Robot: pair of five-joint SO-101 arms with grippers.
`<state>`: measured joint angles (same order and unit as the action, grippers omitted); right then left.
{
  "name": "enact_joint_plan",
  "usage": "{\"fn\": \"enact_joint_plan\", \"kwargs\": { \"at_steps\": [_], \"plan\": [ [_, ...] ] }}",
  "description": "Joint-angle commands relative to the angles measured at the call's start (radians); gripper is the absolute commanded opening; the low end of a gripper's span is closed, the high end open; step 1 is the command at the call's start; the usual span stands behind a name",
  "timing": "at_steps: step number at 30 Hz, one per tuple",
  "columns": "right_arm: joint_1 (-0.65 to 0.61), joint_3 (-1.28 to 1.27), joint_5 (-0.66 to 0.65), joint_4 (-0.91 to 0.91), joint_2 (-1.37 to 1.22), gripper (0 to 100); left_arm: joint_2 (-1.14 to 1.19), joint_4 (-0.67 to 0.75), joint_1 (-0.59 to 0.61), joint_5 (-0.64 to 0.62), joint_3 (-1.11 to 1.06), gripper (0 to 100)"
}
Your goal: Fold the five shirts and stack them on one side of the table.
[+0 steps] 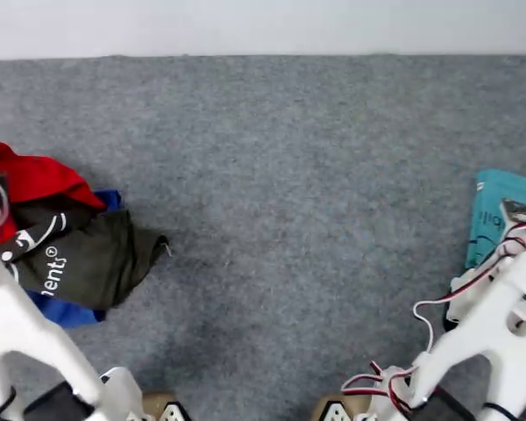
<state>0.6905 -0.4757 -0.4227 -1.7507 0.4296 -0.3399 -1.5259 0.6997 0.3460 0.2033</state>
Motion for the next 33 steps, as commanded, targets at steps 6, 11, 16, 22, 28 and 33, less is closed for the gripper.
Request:
{"fn": "enact_joint_plan", "kwargs": {
  "at_steps": [6, 11, 16, 22, 28, 33],
  "plan": [
    [0.007, 0.005, 0.009, -0.041, 0.036, 1.0, 0.078, 0.170, 0.069, 0.147, 0.067, 25],
    [0.005, 0.005, 0.009, -0.041, 0.036, 1.0, 0.186, 0.226, 0.123, 0.199, 0.062, 24],
    [0.004, 0.005, 0.009, -0.041, 0.036, 1.0, 0.336, 0.247, 0.132, 0.230, 0.062, 24],
    [0.002, 0.005, 0.009, -0.042, 0.036, 1.0, 0.350, 0.348, 0.098, 0.229, 0.068, 0],
    [0.007, 0.005, 0.009, -0.044, 0.036, 1.0, 0.176, 0.282, -0.052, 0.229, 0.067, 1],
    [0.007, 0.005, 0.009, -0.044, 0.036, 1.0, 0.028, 0.241, -0.278, 0.132, 0.062, 1]
  ]
}}
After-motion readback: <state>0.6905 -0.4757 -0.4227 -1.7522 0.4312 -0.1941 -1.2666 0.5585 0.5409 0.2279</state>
